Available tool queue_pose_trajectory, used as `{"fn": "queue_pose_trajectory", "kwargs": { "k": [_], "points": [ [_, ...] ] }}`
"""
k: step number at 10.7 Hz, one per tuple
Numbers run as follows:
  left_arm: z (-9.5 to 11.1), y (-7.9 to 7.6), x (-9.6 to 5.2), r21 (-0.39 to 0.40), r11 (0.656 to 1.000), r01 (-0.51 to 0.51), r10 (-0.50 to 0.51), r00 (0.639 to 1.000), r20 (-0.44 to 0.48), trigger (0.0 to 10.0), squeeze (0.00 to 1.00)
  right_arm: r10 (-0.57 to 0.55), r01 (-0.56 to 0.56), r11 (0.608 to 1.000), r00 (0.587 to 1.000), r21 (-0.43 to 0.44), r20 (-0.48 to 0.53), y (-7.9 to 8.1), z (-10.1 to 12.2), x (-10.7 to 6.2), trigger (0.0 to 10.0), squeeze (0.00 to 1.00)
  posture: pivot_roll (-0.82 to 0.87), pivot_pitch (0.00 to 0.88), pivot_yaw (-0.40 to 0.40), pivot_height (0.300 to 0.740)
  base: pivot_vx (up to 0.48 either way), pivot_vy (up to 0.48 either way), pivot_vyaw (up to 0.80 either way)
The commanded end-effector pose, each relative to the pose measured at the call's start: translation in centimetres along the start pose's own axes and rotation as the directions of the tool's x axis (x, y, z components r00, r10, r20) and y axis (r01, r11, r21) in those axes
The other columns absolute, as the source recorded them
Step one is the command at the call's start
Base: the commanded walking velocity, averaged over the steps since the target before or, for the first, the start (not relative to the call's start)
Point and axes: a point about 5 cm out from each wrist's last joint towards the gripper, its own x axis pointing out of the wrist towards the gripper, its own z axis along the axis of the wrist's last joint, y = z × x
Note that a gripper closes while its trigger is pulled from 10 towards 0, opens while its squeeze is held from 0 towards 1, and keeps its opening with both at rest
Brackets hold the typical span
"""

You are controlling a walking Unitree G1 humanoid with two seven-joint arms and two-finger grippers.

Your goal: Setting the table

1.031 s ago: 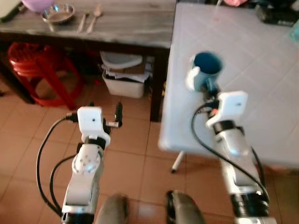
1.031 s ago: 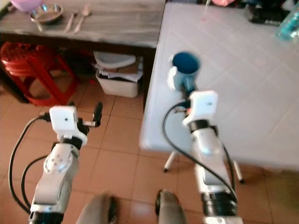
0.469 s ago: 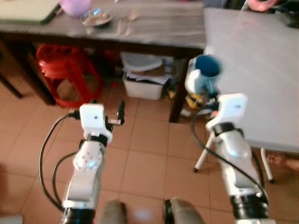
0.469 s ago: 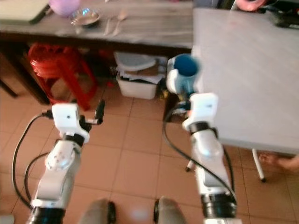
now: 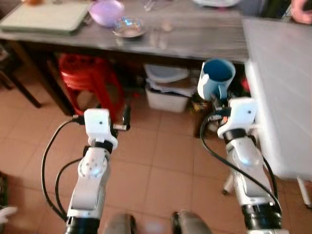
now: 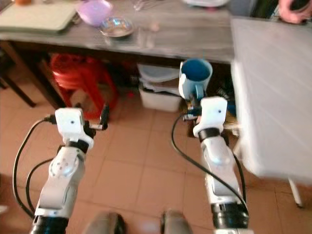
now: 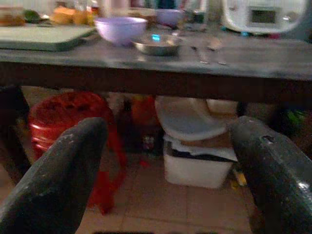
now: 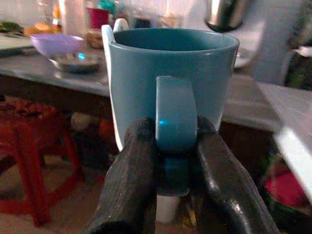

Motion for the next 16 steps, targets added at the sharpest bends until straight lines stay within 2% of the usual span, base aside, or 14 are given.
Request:
{"fn": "queue_pose_trajectory", "kwargs": {
  "k": [1,5,10,11,16],
  "points": [
    [0.0,0.6,-0.2,0.014,1.000,-0.006,0.006,1.000,0.000,10.0,0.00,0.024,-0.024,1.000,0.999,0.004,0.023,0.8,0.4,0.1,10.0,0.00,-0.01,0.157,0.012,0.740,0.424,0.000,0.00],
    [0.2,0.2,-0.3,0.037,0.999,0.022,-0.022,1.000,0.015,10.0,0.00,0.018,-0.018,1.000,1.000,0.003,0.021,0.9,0.4,0.1,10.0,0.00,-0.01,0.162,0.013,0.740,0.465,0.000,0.00],
    [0.1,-0.6,-0.7,0.012,0.999,0.051,-0.052,0.999,0.018,10.0,0.00,-0.016,0.016,1.000,0.999,0.002,0.044,0.5,1.0,0.8,10.0,0.00,-0.01,0.162,0.014,0.740,0.480,0.000,0.00],
    [0.1,-0.7,-0.7,0.008,0.998,0.056,-0.056,0.998,0.020,10.0,0.00,-0.025,0.025,1.000,0.999,-0.004,0.048,0.3,1.1,0.9,10.0,0.00,-0.01,0.160,0.013,0.740,0.480,0.000,-0.80],
    [0.5,-0.6,-0.7,0.004,0.999,0.039,-0.039,0.999,0.037,10.0,0.00,0.009,-0.005,0.999,0.996,-0.043,0.094,0.7,1.8,1.4,10.0,0.00,-0.01,0.155,0.010,0.740,0.473,0.000,-0.12]
  ]
}}
